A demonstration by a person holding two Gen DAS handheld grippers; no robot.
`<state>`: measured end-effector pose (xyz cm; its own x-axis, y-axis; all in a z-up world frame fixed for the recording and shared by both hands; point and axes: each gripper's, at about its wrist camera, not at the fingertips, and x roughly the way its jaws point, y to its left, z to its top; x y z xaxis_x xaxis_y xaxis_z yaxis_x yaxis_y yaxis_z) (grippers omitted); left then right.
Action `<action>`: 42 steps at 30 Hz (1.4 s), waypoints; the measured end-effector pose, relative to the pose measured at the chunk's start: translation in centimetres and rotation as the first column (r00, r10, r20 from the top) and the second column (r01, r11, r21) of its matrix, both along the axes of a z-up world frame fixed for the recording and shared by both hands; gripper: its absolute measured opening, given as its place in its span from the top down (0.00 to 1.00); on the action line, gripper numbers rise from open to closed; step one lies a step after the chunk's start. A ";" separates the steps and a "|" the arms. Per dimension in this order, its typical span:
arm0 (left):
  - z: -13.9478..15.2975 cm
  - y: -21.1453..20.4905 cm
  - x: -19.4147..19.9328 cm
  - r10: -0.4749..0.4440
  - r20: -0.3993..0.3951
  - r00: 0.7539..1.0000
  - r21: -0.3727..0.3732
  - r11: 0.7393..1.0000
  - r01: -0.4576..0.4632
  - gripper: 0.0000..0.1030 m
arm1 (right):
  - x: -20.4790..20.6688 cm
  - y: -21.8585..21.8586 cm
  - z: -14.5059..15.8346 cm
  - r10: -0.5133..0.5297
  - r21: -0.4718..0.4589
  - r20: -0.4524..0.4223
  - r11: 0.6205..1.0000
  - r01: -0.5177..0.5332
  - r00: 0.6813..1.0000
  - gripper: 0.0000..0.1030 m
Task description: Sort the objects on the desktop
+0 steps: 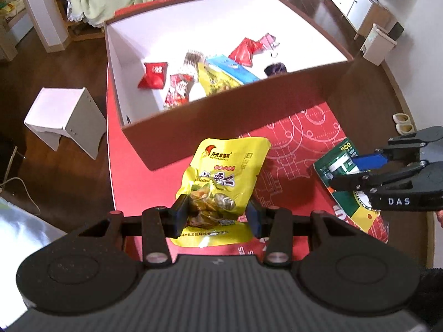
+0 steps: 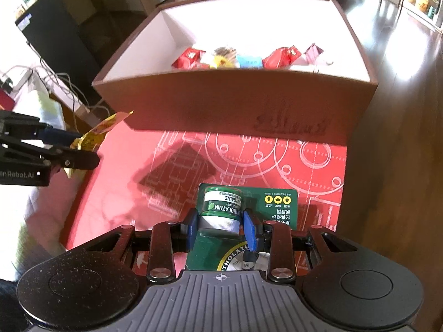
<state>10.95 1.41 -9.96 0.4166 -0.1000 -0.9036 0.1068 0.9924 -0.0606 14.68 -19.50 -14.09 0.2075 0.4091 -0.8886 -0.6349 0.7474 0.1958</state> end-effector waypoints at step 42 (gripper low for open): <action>2.7 -0.1 5.5 -0.045 0.069 0.997 -0.036 0.998 0.047 0.99 | 5.8 0.7 5.1 -0.048 0.094 0.060 0.995 0.042 0.997 0.67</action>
<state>16.46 1.33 -7.28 0.4712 -0.1538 -0.8685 0.1575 0.9835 -0.0887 20.45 -18.80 -8.95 0.2808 0.4783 -0.8321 -0.6143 0.7557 0.2271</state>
